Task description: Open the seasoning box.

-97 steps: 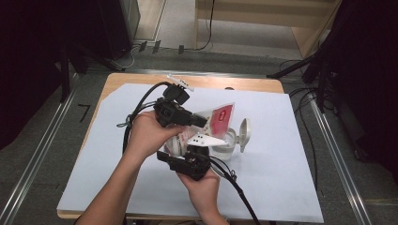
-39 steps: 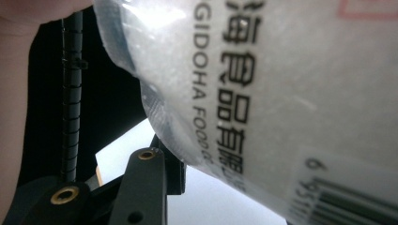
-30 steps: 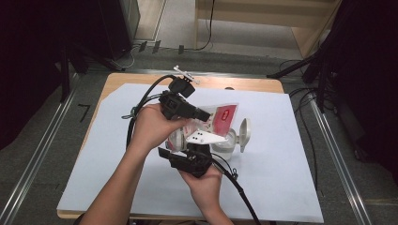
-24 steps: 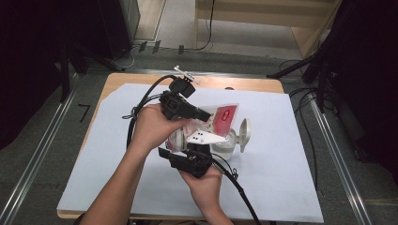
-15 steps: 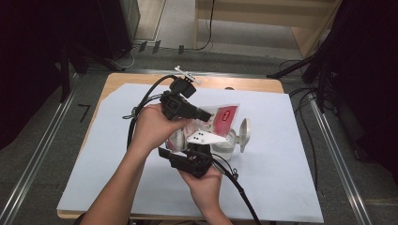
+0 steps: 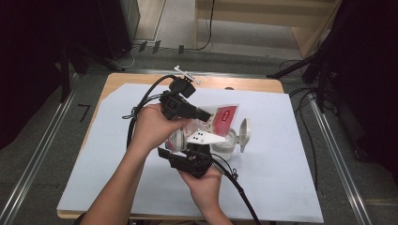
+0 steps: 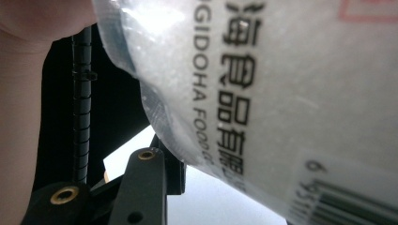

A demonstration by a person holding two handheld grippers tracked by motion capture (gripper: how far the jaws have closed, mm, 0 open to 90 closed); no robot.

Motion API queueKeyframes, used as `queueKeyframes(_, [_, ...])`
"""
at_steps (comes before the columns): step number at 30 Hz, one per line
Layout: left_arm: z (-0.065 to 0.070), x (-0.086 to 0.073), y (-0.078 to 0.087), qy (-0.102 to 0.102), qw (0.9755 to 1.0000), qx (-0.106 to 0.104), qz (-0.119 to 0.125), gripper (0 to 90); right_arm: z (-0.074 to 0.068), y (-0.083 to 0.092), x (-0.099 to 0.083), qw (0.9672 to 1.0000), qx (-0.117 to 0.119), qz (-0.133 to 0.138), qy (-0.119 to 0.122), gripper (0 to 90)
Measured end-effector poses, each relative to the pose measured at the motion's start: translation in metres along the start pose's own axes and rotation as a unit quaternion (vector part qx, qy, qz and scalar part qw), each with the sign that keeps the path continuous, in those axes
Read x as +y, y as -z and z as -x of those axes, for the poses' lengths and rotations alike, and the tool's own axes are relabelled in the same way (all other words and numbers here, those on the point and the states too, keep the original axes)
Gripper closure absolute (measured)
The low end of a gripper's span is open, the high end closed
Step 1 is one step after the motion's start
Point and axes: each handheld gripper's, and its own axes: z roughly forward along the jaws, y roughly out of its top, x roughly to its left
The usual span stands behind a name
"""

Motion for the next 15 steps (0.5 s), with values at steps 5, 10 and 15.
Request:
queueKeyframes(5, [-0.0015,-0.0003,0.0006,-0.003,1.0,0.002,-0.001,88.3,-0.0006,-0.0009,0.0002,1.0,0.002,0.0,-0.002,62.9])
queueKeyframes(10, [-0.0029,-0.0006,0.0001,0.003,1.0,-0.004,0.0,88.3,-0.0016,-0.0006,0.0,1.0,0.0,-0.003,0.002,62.8])
queueKeyframes(15, [-0.0048,-0.0004,0.0004,0.006,1.0,-0.004,0.002,88.3,-0.0013,-0.0011,0.0008,1.0,-0.001,-0.004,0.002,62.9])
